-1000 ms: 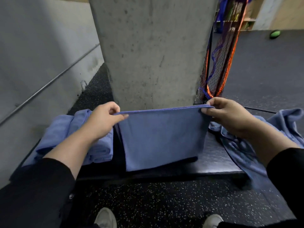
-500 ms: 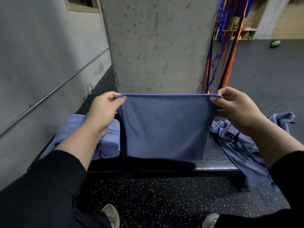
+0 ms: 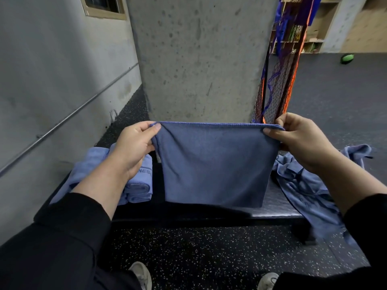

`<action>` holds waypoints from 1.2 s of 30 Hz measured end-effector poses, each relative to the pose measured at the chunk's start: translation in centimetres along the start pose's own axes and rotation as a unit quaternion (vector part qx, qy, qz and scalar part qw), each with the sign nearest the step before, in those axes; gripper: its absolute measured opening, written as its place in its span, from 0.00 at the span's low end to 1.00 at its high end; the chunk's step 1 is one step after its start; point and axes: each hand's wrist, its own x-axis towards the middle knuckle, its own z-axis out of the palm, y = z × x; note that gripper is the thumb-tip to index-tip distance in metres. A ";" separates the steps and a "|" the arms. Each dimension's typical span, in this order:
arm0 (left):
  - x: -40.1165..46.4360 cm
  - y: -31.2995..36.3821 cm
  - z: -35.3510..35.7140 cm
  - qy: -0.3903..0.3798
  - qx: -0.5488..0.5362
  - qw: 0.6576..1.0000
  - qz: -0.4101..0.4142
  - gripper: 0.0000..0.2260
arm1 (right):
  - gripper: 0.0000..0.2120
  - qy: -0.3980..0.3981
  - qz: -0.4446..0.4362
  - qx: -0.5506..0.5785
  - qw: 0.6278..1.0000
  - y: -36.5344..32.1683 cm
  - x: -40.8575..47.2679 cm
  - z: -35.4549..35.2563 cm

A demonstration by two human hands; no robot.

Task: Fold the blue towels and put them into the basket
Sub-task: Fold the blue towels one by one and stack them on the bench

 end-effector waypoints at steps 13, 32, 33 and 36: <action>2.1 -2.5 0.5 -0.041 0.002 0.993 -0.113 0.05 | 0.15 -0.001 0.082 0.085 0.993 1.3 1.5 0.2; 2.3 -22.8 7.2 -0.273 0.639 0.718 0.043 0.28 | 0.46 -0.218 0.054 -0.532 0.816 23.4 -0.1 11.6; 2.5 -22.8 7.3 -0.270 0.637 0.721 0.041 0.28 | 0.47 -0.213 0.051 -0.531 0.819 23.6 0.3 11.5; 3.5 -23.0 7.4 -0.270 0.634 0.724 0.031 0.28 | 0.46 -0.210 0.027 -0.539 0.815 24.1 1.5 11.0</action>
